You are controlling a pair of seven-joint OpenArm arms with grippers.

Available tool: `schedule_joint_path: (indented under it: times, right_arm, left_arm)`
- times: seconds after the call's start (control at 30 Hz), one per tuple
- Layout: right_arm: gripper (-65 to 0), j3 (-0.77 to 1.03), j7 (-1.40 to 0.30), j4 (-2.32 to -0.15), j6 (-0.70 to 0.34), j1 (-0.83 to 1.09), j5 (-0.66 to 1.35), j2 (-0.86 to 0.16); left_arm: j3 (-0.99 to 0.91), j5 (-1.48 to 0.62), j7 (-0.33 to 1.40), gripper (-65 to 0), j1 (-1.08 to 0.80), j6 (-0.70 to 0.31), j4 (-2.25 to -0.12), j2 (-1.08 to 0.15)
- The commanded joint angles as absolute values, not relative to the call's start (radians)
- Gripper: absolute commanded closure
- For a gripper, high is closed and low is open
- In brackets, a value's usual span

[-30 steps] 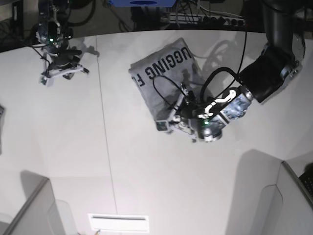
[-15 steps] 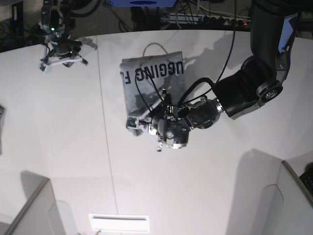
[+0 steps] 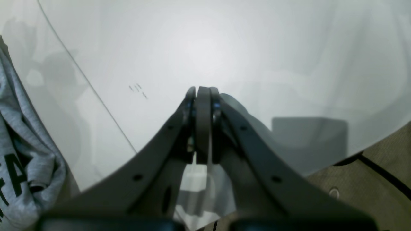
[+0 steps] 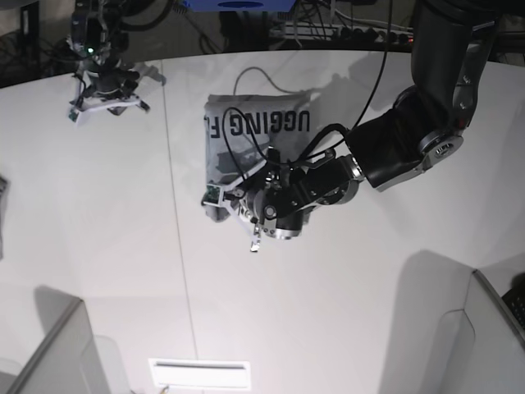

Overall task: Fold the T-shirt properly
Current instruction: 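Rotate the folded bundle with the left gripper and set it flat, then release the bundle and lift the left gripper away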

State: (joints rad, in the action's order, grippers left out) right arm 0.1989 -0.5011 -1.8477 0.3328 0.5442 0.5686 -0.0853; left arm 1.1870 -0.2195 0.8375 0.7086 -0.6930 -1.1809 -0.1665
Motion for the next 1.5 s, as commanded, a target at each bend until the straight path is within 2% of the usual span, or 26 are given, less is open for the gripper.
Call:
schedule_joint_path:
  times: [0.0,0.33,0.43,0.53,0.63,0.7,0.83,0.9,0.97,1.03,1.07,1.13,1.2,1.3,1.47]
  right_arm:
    - [0.0,0.203,-0.487,-1.867,0.329,0.545,0.564,-0.096]
    - [0.0,0.196,-0.487,-1.863,0.329,0.544,0.564,-0.094]
    - [0.0,0.194,-0.487,-1.863,0.329,0.544,0.564,-0.094]
    - [0.0,0.194,-0.487,-1.863,0.329,0.544,0.564,-0.094]
    - [0.0,0.193,-0.487,-1.863,0.329,0.544,0.564,-0.093]
    - [0.0,0.193,-0.487,-1.863,0.329,0.544,0.564,-0.093]
    - [0.0,0.191,-0.487,-1.863,0.328,0.545,0.562,-0.096]
    - [0.0,0.191,-0.487,-1.87,0.328,0.549,0.561,-0.097]
    - [0.0,0.191,-0.486,-1.883,0.297,0.553,0.559,-0.122]
    - [0.0,0.191,-0.452,-1.888,0.214,0.573,0.559,-0.139]
    - [0.0,0.194,-0.417,-1.888,0.176,0.585,0.559,-0.142]
    - [0.0,0.196,-0.335,-1.888,0.136,0.613,0.55,-0.147]
    - [0.0,0.194,-0.262,-1.896,0.105,0.642,0.487,-0.147]
    - [0.0,0.193,-0.174,-1.922,0.073,0.72,0.357,-0.137]
    - [0.0,0.203,-0.065,-1.985,0.071,0.895,0.231,-0.067]
  left_arm:
    - [1.184,-0.213,0.851,0.0,0.72,-0.698,-1.187,-0.163]
    - [1.184,-0.213,0.851,0.0,0.751,-0.698,-1.19,-0.162]
    - [1.182,-0.214,0.851,-19.4,0.754,-0.698,-1.224,-0.162]
    - [1.092,-0.206,0.851,-37.2,0.745,-0.698,-1.256,-0.162]
    - [0.958,-0.203,0.851,-47.1,0.742,-0.698,-1.277,-0.142]
    - [0.872,-0.203,0.851,-49.2,0.746,-0.698,-1.282,-0.136]
    - [0.687,-0.209,0.854,-46.9,0.723,-0.698,-1.395,-0.134]
    - [0.561,-0.202,0.855,-40.8,0.662,-0.698,-1.503,-0.137]
    - [0.44,-0.197,0.855,-28.1,0.57,-0.698,-1.618,-0.163]
    - [0.326,-0.15,0.849,-7.6,0.441,-0.698,-1.751,-0.211]
    - [0.274,-0.12,0.848,0.0,0.371,-0.698,-1.817,-0.225]
    - [0.196,-0.073,0.806,0.0,0.245,-0.698,-1.923,-0.259]
    - [0.111,-0.045,0.688,0.0,0.102,-0.698,-1.98,-0.294]
    - [0.001,-0.024,0.412,0.0,-0.105,-0.698,-1.979,-0.36]
    - [-0.105,0.024,-0.058,0.0,-0.464,-0.698,-1.965,-0.452]
